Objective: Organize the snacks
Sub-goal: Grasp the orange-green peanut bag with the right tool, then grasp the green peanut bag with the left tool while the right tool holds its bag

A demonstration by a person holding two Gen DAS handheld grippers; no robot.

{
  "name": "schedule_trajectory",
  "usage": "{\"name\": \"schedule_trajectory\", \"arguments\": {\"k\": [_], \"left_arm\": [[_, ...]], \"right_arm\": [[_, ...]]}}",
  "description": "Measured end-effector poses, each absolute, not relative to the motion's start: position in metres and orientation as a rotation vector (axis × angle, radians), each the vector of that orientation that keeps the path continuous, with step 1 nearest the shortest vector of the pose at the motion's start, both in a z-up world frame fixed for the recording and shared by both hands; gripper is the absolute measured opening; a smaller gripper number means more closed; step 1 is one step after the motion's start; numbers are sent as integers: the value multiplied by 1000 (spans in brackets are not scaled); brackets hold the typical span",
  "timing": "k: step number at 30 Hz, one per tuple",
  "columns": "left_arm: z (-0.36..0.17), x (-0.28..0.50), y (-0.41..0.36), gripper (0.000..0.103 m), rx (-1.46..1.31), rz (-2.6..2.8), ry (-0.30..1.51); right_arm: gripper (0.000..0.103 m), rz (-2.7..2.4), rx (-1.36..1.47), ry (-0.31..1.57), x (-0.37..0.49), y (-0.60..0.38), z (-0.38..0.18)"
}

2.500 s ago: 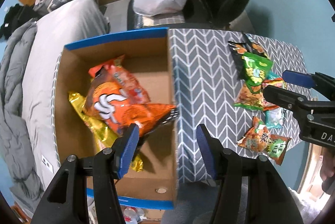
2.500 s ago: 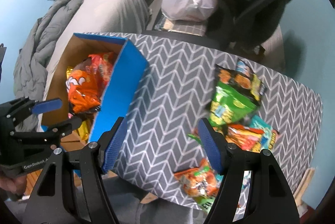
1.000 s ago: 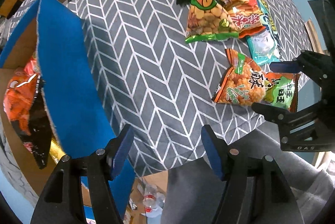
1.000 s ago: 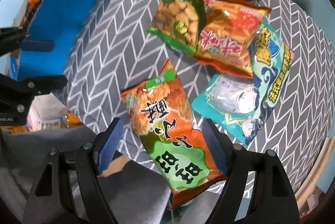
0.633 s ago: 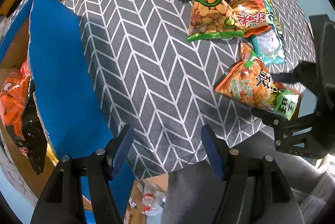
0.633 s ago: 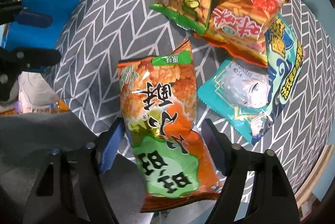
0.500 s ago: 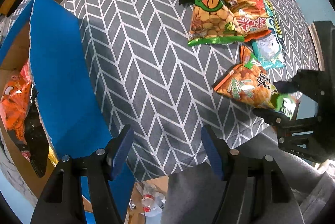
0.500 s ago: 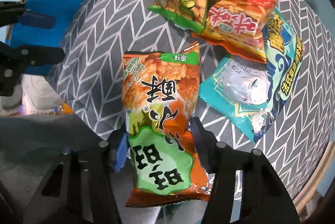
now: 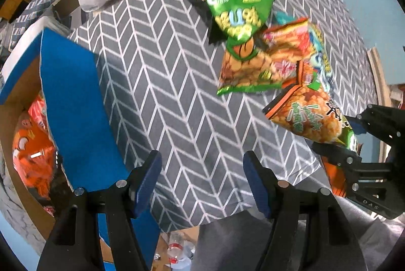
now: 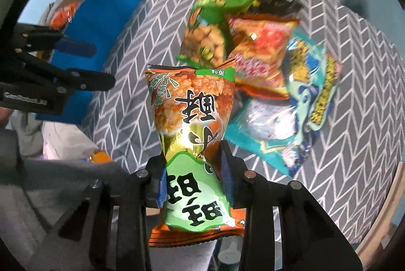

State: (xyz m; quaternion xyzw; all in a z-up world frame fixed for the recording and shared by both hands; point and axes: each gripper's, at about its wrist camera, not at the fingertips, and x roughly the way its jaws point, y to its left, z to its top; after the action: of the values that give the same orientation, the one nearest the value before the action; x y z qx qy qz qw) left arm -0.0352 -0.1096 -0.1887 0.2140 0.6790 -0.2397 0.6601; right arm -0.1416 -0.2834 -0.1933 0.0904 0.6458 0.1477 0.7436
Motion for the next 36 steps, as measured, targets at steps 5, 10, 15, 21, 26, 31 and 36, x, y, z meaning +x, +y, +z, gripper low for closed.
{"name": "schedule_trajectory", "arguments": {"k": [5, 10, 15, 21, 26, 31, 36], "left_arm": [[-186, -24, -123, 71, 430, -549, 1532], [-188, -13, -138, 71, 407, -549, 1515], [-195, -4, -149, 71, 377, -527, 1514], [-204, 3, -159, 74, 289, -508, 1535], [-216, 8, -168, 75, 256, -475, 1548], [-232, 11, -180, 75, 275, -443, 1558], [-249, 15, -184, 75, 281, -411, 1563]], "right_arm": [[34, 252, 256, 1351, -136, -309, -167], [34, 180, 314, 1307, -126, -323, -164], [34, 88, 373, 1290, -113, -342, -168], [34, 22, 400, 1285, -102, -360, -172], [34, 6, 416, 1287, -92, -369, -173], [34, 17, 409, 1293, -82, -372, -176], [34, 31, 393, 1306, -78, -373, -179]]}}
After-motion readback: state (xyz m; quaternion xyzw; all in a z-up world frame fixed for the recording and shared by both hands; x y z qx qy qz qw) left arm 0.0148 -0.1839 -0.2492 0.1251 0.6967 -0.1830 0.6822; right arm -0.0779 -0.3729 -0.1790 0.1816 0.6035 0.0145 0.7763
